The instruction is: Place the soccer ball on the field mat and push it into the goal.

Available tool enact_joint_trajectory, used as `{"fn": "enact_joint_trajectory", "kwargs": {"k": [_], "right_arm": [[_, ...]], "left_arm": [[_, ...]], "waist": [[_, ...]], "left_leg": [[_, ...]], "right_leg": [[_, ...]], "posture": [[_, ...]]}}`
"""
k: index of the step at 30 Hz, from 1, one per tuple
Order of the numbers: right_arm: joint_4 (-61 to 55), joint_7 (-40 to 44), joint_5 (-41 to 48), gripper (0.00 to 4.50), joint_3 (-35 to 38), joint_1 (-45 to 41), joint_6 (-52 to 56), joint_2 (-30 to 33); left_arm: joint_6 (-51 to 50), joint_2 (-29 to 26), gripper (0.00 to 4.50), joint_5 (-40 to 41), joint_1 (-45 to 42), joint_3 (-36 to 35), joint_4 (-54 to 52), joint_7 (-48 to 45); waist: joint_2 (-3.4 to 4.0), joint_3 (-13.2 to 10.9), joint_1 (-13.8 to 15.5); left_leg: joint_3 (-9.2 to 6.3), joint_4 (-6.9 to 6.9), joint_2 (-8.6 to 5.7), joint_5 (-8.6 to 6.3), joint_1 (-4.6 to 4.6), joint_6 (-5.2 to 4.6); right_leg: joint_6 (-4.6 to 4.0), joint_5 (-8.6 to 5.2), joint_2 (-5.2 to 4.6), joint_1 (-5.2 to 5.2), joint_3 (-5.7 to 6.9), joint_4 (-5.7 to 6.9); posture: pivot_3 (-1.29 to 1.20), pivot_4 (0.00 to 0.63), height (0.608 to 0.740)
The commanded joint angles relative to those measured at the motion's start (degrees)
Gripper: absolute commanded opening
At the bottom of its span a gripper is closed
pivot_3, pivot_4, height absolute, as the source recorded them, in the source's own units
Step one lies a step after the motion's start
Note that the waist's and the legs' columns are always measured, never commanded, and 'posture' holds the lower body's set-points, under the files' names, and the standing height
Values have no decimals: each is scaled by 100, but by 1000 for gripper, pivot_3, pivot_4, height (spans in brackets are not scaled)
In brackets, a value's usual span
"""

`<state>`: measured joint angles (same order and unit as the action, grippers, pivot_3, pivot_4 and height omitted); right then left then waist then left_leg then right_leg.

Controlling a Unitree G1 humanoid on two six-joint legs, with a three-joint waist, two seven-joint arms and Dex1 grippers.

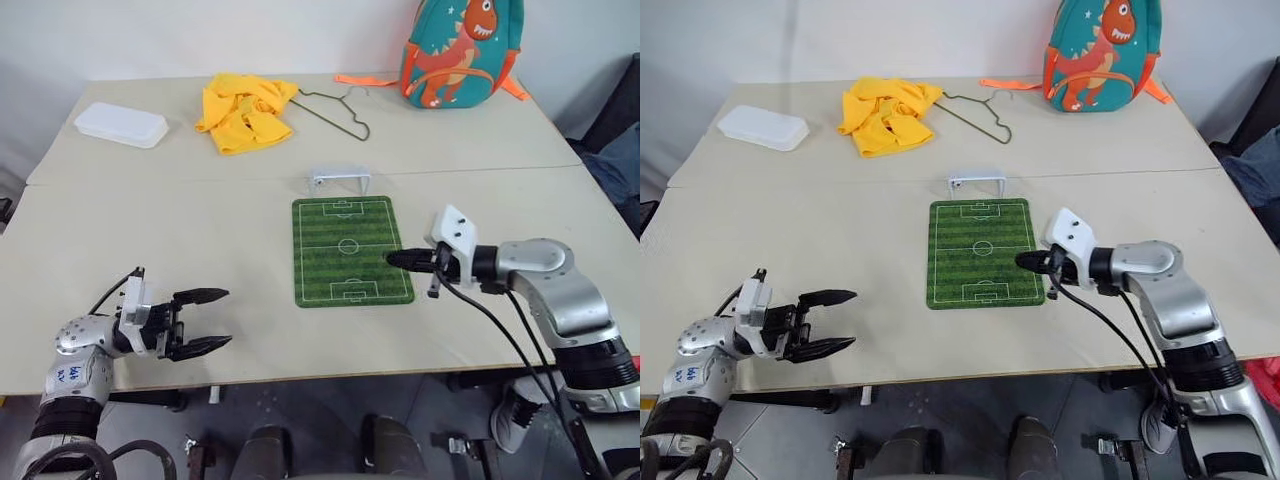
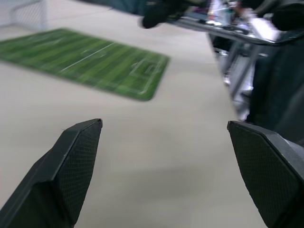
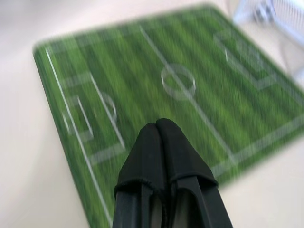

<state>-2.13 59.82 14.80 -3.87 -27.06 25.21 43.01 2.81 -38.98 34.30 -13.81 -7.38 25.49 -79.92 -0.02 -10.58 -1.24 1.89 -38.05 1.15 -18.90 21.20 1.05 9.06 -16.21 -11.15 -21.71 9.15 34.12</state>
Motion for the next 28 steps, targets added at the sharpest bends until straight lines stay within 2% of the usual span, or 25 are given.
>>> {"fn": "enact_joint_trajectory", "kwargs": {"k": [1, 5, 9, 13, 18, 23, 28], "right_arm": [[129, 160, 151, 8, 526, 379, -266, 329], [481, 844, 429, 8, 1014, 1123, -736, 733], [1144, 1694, 926, 1236, 1384, 1369, -834, 938], [2109, 1783, 791, 2639, 1609, 1036, -1777, 856], [2684, 2021, 748, 4358, 1643, 633, -2252, 982], [3251, 2253, 503, 4461, 1587, 517, -2725, 1273], [3262, 2014, 485, 4461, 1678, 710, -2740, 1269]], "left_arm": [[229, 97, 4500, -199, -85, -240, 6, 275], [303, 50, 4500, -268, -116, -327, 170, 89], [561, 25, 4500, -379, -275, -417, 466, -56], [674, -83, 4500, -445, -492, -511, 846, -286], [619, -143, 4500, -416, -603, -629, 919, -430], [370, -198, 4500, -418, -632, -697, 877, -413], [23, -211, 4500, -372, -566, -729, 613, -382]], "waist": [[0, 0, 25], [0, 0, 77], [0, 0, 92], [0, 0, 90], [0, 0, 94], [0, -1, 123], [0, -1, 101]], "left_leg": [[1, -1, -1, 0, 0, -1], [4, 2, 0, -1, 0, -1], [12, -2, 1, -1, -3, -2], [17, -12, 2, -1, -9, -2], [17, -10, 4, -1, -11, -2], [17, -9, 3, -1, -8, -3], [17, -10, 4, -1, -9, -3]], "right_leg": [[1, 1, 0, 1, -1, -2], [2, 1, 0, 1, 0, -6], [2, 1, 0, 3, -3, -10], [2, 1, 0, 8, -6, -8], [3, 2, 0, 7, -6, -6], [5, 3, 0, 7, -4, -7], [5, 3, 0, 7, -5, -6]], "posture": [[0, 150, 740], [0, 150, 740], [0, 150, 740], [0, 150, 740], [0, 150, 740], [0, 150, 740], [0, 150, 740]]}}
